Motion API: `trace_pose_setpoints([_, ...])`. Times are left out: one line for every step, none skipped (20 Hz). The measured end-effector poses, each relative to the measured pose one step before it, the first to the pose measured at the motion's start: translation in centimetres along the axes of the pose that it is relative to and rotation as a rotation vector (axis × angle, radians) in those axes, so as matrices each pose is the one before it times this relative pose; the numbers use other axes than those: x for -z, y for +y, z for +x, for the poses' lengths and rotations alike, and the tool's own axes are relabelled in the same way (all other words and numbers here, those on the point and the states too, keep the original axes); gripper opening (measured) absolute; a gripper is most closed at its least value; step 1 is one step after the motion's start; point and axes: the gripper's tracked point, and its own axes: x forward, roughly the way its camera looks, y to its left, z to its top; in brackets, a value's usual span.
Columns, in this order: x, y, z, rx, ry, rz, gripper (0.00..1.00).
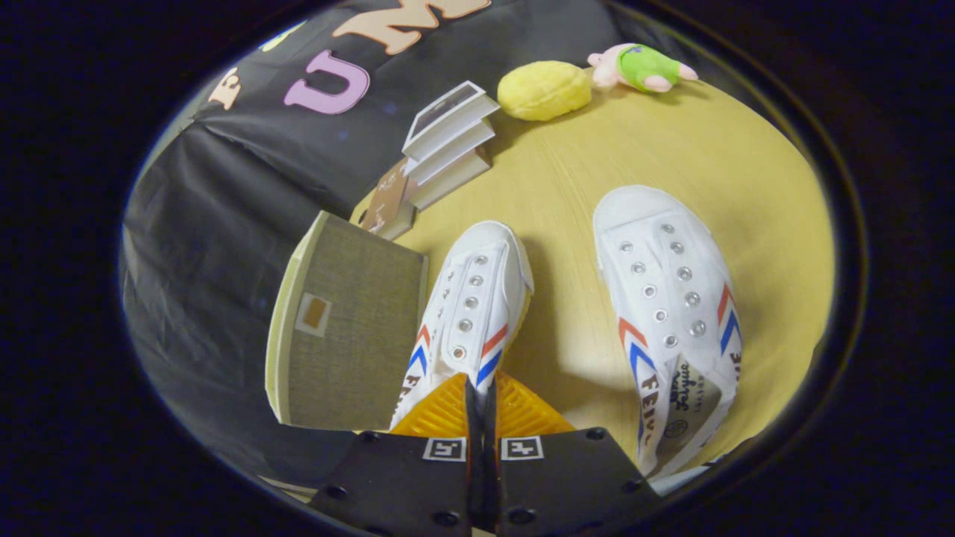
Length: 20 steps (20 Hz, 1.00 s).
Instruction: Open the storage box then place both shoes into the box .Put the left shoe in first, then the right shoe, with the right side of both shoes facing outward in a uniform manner.
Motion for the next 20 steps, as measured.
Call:
trace_pose_setpoints([-0.528, 0.722, -0.375, -0.00606, -0.01263, 0.00077, 0.03])
trace_pose_setpoints([-0.509, 0.667, -0.367, -0.00740, -0.00836, -0.00630, 0.03])
trace_pose_setpoints([-0.723, 0.800, -0.553, -0.00720, -0.01917, -0.00912, 0.03])
trace_pose_setpoints([-0.605, 0.857, -0.395, -0.00561, -0.00524, -0.01314, 0.03])
trace_pose_setpoints([-0.612, 0.815, -0.508, -0.00620, -0.01321, -0.00690, 0.03])
trace_pose_setpoints([-0.665, 0.964, -0.410, -0.00671, -0.01635, -0.01088, 0.03])
trace_pose_setpoints([-0.573, 1.301, -0.539, -0.01248, -0.01377, -0.01118, 0.03])
trace_pose_setpoints([-0.649, 1.019, -0.302, -0.01428, -0.01718, -0.01238, 0.03])
trace_pose_setpoints([-0.576, 1.106, -0.196, -0.01427, -0.01806, -0.00523, 0.03])
trace_pose_setpoints([-0.485, 1.092, -0.161, -0.01811, -0.00301, -0.00617, 0.03])
trace_pose_setpoints([-0.546, 1.208, -0.296, -0.01853, -0.01474, -0.00155, 0.03])
trace_pose_setpoints([-0.478, 0.998, -0.113, -0.01437, -0.00926, -0.00809, 0.03])
trace_pose_setpoints([-0.413, 0.994, -0.175, -0.01257, -0.01020, -0.00545, 0.03])
trace_pose_setpoints([-0.347, 0.889, 0.059, -0.00990, -0.00865, -0.00851, 0.03])
trace_pose_setpoints([-0.081, 0.887, 0.026, -0.00777, -0.00578, -0.00387, 0.03])
trace_pose_setpoints([0.017, 0.855, 0.128, -0.01115, 0.00367, -0.00208, 0.03])
trace_pose_setpoints([0.152, 0.955, 0.248, -0.01152, -0.00088, 0.00345, 0.03])
trace_pose_setpoints([0.246, 0.777, 0.464, -0.00914, 0.00617, 0.00346, 0.03])
trace_pose_setpoints([0.310, 0.823, 0.200, -0.01001, 0.00440, 0.00038, 0.03])
trace_pose_setpoints([0.382, 0.743, 0.398, -0.00577, 0.00109, 0.00320, 0.03])
